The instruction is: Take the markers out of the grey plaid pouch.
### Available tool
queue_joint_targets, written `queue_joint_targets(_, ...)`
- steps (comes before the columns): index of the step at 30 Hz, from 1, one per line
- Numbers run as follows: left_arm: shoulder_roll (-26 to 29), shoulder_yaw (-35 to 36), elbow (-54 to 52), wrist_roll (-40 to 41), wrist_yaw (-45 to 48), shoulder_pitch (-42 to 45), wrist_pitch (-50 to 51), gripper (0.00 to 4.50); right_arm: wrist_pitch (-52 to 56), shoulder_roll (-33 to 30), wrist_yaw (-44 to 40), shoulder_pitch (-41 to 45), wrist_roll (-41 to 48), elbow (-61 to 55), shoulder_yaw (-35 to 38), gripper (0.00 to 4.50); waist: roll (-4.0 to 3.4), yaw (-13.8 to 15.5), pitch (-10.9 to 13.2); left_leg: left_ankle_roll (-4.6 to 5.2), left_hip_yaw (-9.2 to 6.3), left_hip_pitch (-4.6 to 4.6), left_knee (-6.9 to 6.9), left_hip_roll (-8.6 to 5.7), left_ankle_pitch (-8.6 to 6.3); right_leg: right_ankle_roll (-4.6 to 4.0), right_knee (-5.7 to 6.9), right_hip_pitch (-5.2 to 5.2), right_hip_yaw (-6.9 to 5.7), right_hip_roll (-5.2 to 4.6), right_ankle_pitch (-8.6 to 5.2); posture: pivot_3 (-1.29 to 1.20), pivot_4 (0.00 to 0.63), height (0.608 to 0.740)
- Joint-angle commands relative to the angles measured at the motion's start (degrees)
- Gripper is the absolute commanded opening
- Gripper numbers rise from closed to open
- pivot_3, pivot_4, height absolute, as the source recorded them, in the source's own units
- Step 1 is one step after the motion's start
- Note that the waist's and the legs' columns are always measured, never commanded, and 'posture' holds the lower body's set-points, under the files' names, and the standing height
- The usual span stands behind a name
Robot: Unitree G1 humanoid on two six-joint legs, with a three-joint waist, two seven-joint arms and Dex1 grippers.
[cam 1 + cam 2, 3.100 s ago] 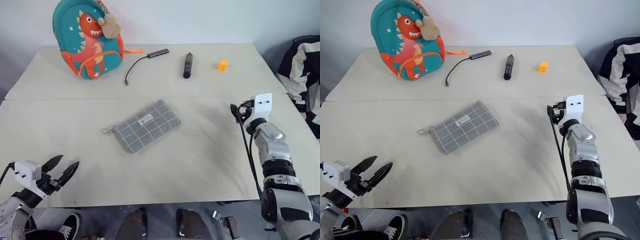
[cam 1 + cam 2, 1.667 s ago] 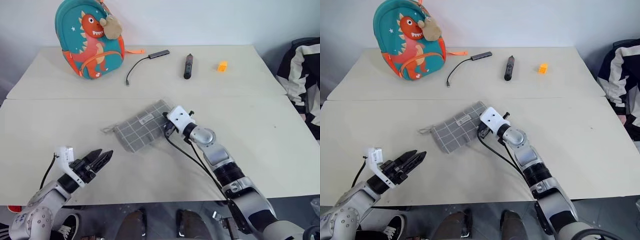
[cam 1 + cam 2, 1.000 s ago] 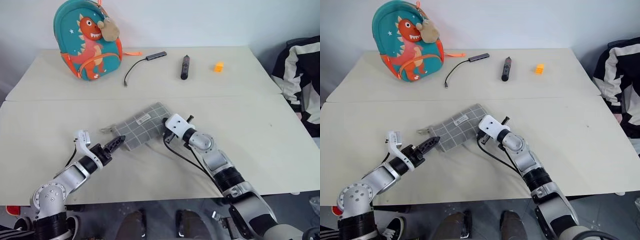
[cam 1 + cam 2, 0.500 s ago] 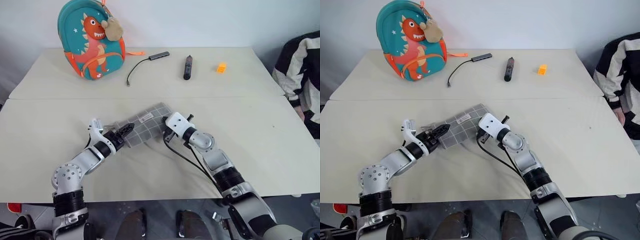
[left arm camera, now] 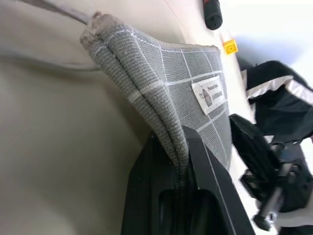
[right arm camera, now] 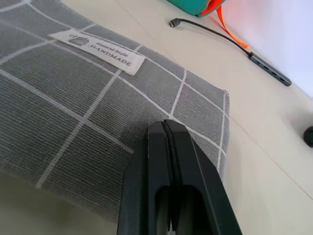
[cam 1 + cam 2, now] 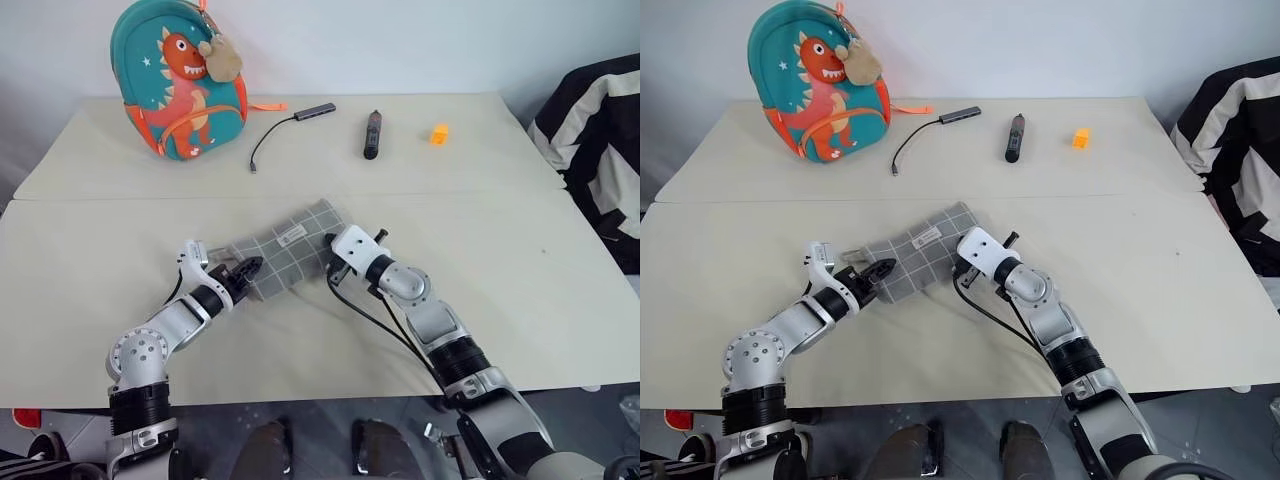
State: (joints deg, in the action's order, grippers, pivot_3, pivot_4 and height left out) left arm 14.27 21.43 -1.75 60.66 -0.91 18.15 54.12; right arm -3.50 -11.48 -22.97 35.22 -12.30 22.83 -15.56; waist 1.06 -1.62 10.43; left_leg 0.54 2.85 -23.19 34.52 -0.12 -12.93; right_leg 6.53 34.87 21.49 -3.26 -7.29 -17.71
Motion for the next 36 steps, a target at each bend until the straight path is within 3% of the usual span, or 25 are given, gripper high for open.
queue_joint_targets(1, 3.1, -3.3, -3.0, -7.6, 6.4, -1.9, -6.4, 0.01, 0.8, -0.4, -3.2, -0.8, 3.4, -4.8, 1.5, 0.18, 0.0, -0.1, 0.0, -0.01, 0.01, 0.0, -0.03, 0.02, 0.0, -0.01, -0.02, 0.01, 0.01, 0.02, 0.0, 0.0, 0.15, 0.74)
queue_joint_targets(3, 6.2, -7.6, -5.6, -15.0, 12.4, -3.1, -14.2, 0.0, 4.1, -0.7, -8.4, -1.6, 9.4, -9.0, 3.6, 0.57, 0.01, -0.2, 0.0, -0.07, 0.06, -0.01, -0.21, 0.03, 0.03, -0.03, -0.11, 0.08, 0.07, 0.06, 0.01, 0.0, 0.15, 0.74)
queue_joint_targets(6, 9.7, -12.8, -8.2, -23.8, 20.0, -4.6, -23.9, 0.0, 9.0, -1.1, -11.6, -1.3, 16.7, -14.2, 8.0, 1.56, 0.0, 0.0, 0.0, -0.1, 0.08, -0.05, -0.48, 0.06, 0.04, -0.08, -0.36, 0.15, 0.07, 0.08, 0.0, 0.0, 0.15, 0.74)
queue_joint_targets(11, 11.1, -15.7, -9.4, -32.2, 26.1, -5.1, -35.7, 0.0, 20.2, -3.4, -18.1, 0.6, 28.1, -24.5, 11.8, 3.18, -0.01, 0.1, 0.0, 0.06, 0.07, -0.15, -0.71, 0.06, -0.14, -0.11, -0.87, 0.13, 0.28, -0.05, 0.02, 0.0, 0.15, 0.74)
queue_joint_targets(13, 13.4, -18.6, -9.0, -39.9, 28.3, -4.9, -44.1, 0.0, 23.8, -3.9, -19.7, 1.3, 32.1, -28.5, 12.6, 3.81, -0.01, 0.1, 0.0, 0.09, 0.07, -0.19, -0.8, 0.06, -0.24, -0.12, -1.03, 0.14, 0.33, -0.07, 0.01, 0.0, 0.15, 0.74)
queue_joint_targets(17, 16.3, -20.2, -5.9, -50.9, 28.1, -3.4, -57.3, 0.0, 28.6, -5.3, -22.0, 2.4, 37.0, -34.0, 12.6, 3.81, -0.01, 0.1, 0.0, 0.15, 0.12, -0.21, -0.89, 0.06, -0.41, -0.17, -1.17, 0.15, 0.3, -0.1, -0.02, 0.0, 0.15, 0.74)
queue_joint_targets(27, 20.1, -22.1, -4.0, -70.9, 23.8, 0.7, -79.4, 0.0, 35.1, -3.9, -17.0, 8.0, 41.9, -36.6, 14.3, 3.81, -0.01, 0.1, 0.0, 0.32, 0.41, -0.21, -0.81, 0.08, -0.52, -0.07, -1.17, 0.16, -0.44, -0.32, 0.04, 0.0, 0.15, 0.74)
queue_joint_targets(33, 23.0, -24.6, -2.1, -86.0, 18.3, -1.1, -86.4, 0.0, 36.1, -5.5, -18.5, 8.0, 41.6, -37.5, 12.2, 3.81, -0.01, 0.1, 0.0, 0.39, 0.59, -0.19, -0.7, 0.08, -0.57, 0.01, -1.05, 0.19, -0.47, -0.37, 0.08, 0.0, 0.15, 0.74)
queue_joint_targets(36, 22.3, -26.1, -1.4, -85.2, 18.8, -3.2, -86.4, 0.0, 39.8, -9.0, -22.6, 5.5, 44.0, -40.4, 10.1, 3.81, -0.01, 0.2, 0.0, 0.44, 0.67, -0.15, -0.7, 0.09, -0.6, 0.02, -1.04, 0.18, -0.46, -0.4, 0.09, 0.0, 0.15, 0.74)
